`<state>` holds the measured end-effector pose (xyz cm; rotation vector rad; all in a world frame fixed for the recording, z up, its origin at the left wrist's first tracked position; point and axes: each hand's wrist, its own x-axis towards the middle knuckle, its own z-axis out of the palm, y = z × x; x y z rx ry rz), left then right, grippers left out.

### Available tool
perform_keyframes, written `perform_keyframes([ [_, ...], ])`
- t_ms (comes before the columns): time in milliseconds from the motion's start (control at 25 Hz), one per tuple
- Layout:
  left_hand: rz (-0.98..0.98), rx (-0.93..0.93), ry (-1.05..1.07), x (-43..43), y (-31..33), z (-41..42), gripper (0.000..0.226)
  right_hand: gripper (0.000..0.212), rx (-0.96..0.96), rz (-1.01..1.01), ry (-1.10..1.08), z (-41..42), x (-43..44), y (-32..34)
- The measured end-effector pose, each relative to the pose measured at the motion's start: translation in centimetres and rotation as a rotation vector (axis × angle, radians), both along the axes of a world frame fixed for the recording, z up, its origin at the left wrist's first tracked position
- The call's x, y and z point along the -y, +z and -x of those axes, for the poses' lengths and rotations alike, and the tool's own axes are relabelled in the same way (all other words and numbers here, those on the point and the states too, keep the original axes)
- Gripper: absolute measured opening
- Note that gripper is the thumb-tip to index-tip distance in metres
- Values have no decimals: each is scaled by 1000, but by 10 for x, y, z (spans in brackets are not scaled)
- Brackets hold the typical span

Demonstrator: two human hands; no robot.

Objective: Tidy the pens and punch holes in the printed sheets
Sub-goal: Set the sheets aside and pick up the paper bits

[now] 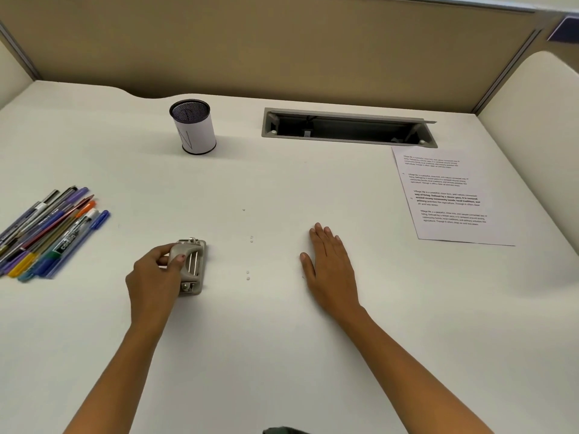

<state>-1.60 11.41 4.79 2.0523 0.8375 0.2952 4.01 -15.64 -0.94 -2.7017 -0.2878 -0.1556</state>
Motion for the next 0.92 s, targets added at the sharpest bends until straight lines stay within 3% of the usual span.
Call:
perform_keyframes([
  [240,-81,-10,-44,4,-4,1,28,47,-24,-93,23,0,0,6],
  [400,-445,44,-66,23,-1,14,33,34,-79,-591,-121,8,12,20],
  [480,-545,144,-216,41,-5,22,33,25,-61,-652,-151,19,15,25],
  [640,-364,87,-514,73,-32,42,46,21,9,-453,-80,48,10,21],
  [800,-609,-48,-616,74,-52,47,63,48,-48,-139,58,74,-9,10],
  [920,-666,-96,-599,73,-53,46,65,57,-113,-56,184,76,-23,6],
])
